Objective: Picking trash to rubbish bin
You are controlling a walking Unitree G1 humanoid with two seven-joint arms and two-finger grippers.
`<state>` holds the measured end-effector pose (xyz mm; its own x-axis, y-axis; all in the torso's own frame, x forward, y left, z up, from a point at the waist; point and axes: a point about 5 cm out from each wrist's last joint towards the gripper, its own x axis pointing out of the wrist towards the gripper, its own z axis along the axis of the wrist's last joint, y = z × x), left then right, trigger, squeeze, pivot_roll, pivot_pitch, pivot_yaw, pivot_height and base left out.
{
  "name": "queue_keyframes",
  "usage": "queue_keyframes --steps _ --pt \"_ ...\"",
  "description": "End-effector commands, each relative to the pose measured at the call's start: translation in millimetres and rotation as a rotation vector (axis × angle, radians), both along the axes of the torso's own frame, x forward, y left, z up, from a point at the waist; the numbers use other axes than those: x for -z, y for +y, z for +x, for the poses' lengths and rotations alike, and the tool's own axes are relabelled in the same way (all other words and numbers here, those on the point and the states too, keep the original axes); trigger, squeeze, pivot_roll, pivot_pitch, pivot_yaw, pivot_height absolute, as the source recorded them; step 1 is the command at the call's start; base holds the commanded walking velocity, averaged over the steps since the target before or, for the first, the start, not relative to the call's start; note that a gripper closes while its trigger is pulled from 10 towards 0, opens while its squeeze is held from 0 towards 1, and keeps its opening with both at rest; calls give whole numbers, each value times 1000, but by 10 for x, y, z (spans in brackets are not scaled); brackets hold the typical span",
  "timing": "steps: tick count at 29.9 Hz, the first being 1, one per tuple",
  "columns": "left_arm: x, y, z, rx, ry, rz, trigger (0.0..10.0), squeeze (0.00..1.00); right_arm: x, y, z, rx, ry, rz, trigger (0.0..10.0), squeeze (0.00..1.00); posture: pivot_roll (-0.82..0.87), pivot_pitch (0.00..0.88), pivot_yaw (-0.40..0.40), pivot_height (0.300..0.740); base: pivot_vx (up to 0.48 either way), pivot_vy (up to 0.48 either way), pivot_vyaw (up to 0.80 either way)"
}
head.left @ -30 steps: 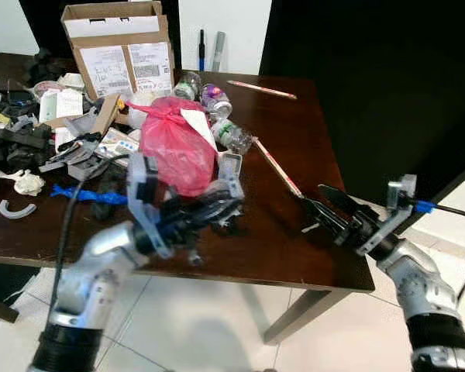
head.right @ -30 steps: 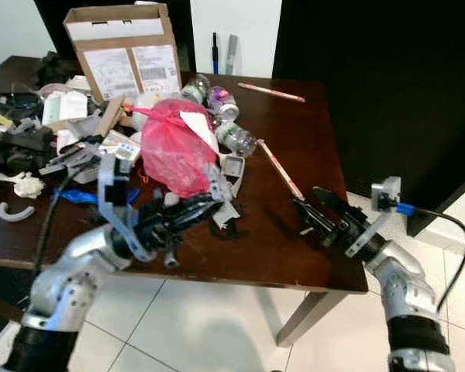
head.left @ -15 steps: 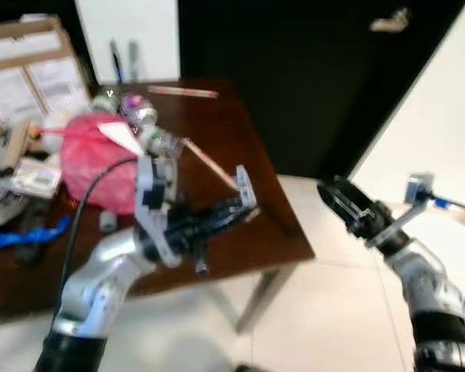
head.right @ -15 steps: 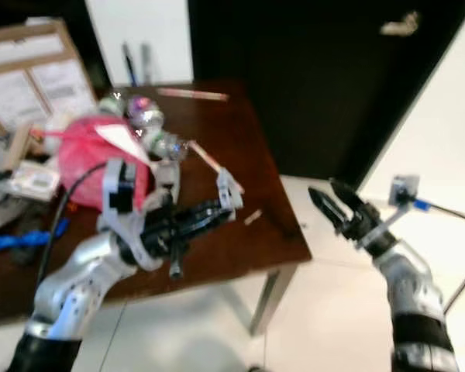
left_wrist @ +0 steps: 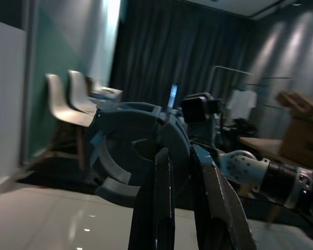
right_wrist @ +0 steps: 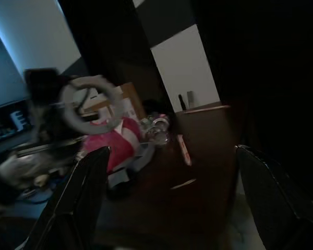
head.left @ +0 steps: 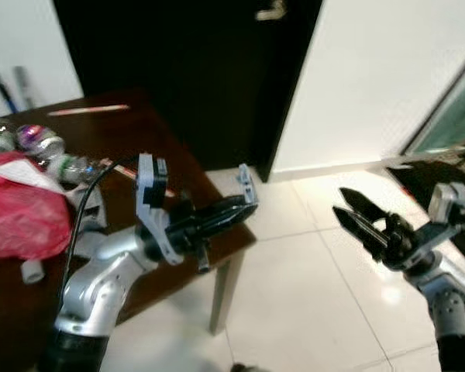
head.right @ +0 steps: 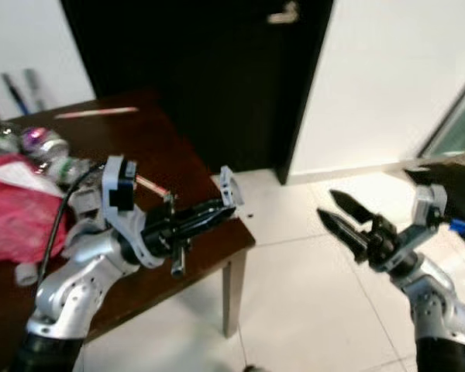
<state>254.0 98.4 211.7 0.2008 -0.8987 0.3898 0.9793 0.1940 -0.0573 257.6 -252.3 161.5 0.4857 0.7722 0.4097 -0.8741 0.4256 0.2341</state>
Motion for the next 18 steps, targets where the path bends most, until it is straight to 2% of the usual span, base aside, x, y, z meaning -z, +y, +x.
queue_keyframes --steps 1,4,11,12,13,18 --pt "22 -5 22 -17 12 -3 10000 0 -12 96 -96 -108 -10 -3 10000 0 30 123 -12 740 0 0 -800" --pt "34 5 105 -59 19 -1 10000 0 21 238 -163 -215 -4 -35 10000 0 29 123 -12 740 0 0 -800" --pt "16 0 146 -69 20 -12 10000 0 -25 371 -216 -314 -26 -31 10000 0 22 122 -10 740 0 0 -800" --pt "11 -10 149 -62 18 -13 10000 0 -115 476 -274 -390 -51 -27 10000 0 19 122 -10 740 0 0 -800" --pt "8 -14 149 -59 18 -14 10000 0 -132 515 -292 -416 -54 -38 10000 0 16 123 -10 740 0 0 -800" --pt "12 -40 148 -50 18 -16 10000 0 -109 545 -285 -422 -39 -38 10000 0 13 123 -9 740 0 0 -800"
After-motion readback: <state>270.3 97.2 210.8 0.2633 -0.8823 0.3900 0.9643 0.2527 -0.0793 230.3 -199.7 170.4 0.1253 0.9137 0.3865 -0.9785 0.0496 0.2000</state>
